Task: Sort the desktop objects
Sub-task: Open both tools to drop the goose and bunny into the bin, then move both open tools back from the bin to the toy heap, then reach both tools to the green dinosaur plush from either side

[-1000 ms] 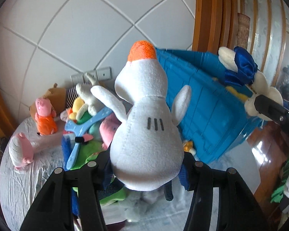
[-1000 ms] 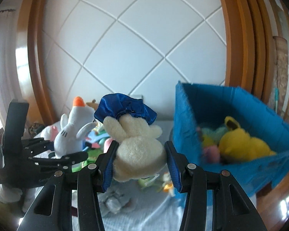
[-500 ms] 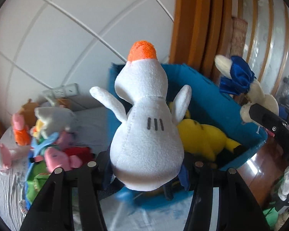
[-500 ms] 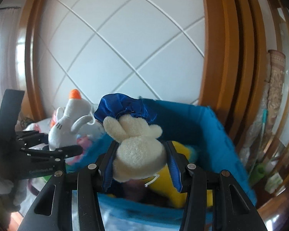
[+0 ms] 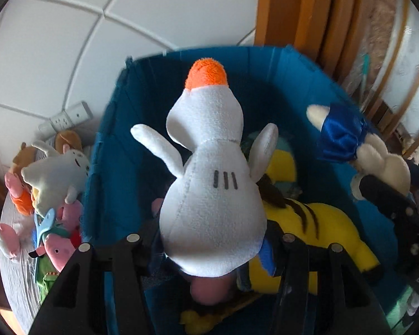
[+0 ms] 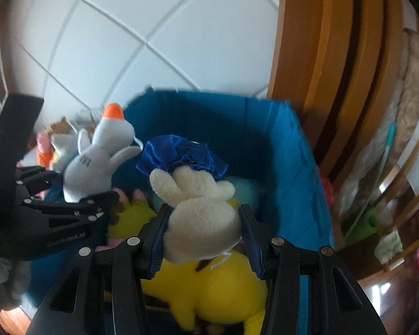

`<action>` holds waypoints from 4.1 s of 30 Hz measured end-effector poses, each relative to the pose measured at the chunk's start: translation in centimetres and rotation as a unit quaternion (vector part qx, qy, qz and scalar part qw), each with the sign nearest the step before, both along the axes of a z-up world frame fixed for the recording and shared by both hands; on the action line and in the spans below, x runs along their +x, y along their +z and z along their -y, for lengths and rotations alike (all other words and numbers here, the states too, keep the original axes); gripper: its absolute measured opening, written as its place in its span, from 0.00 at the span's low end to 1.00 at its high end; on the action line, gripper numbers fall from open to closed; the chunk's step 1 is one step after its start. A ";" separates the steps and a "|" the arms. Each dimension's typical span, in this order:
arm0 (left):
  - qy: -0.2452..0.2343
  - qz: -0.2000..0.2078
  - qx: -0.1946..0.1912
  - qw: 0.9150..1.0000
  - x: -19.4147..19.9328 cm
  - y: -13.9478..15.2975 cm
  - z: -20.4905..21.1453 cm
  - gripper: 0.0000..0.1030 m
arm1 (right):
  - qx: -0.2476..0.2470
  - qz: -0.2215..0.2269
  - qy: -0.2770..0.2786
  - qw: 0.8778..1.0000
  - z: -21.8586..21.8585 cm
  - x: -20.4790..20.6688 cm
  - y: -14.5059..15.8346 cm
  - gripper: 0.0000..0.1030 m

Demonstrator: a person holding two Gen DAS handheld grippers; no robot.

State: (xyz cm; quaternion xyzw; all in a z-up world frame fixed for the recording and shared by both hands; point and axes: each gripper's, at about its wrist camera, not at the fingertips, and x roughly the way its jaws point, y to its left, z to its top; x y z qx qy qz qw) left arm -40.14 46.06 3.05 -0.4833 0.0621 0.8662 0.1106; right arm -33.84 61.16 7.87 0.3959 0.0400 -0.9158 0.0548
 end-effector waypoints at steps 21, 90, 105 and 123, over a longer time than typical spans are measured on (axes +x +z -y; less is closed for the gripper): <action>0.015 0.017 -0.020 1.000 -1.2 -1.8 -0.3 0.93 | 0.005 0.067 -0.026 0.997 -2.2 -5.4 -4.1 1.00; 0.324 0.017 0.042 0.945 17.5 -21.6 43.0 0.93 | -0.058 0.040 0.224 0.972 40.5 5.8 -17.1 0.99; 0.322 0.011 -0.027 0.946 14.4 -23.9 51.9 1.00 | -0.055 0.084 0.231 0.968 44.0 1.9 -22.6 1.00; 0.259 -0.014 0.020 0.966 12.0 -18.1 61.7 1.00 | -0.158 0.113 0.133 0.972 51.7 -1.1 -22.3 0.58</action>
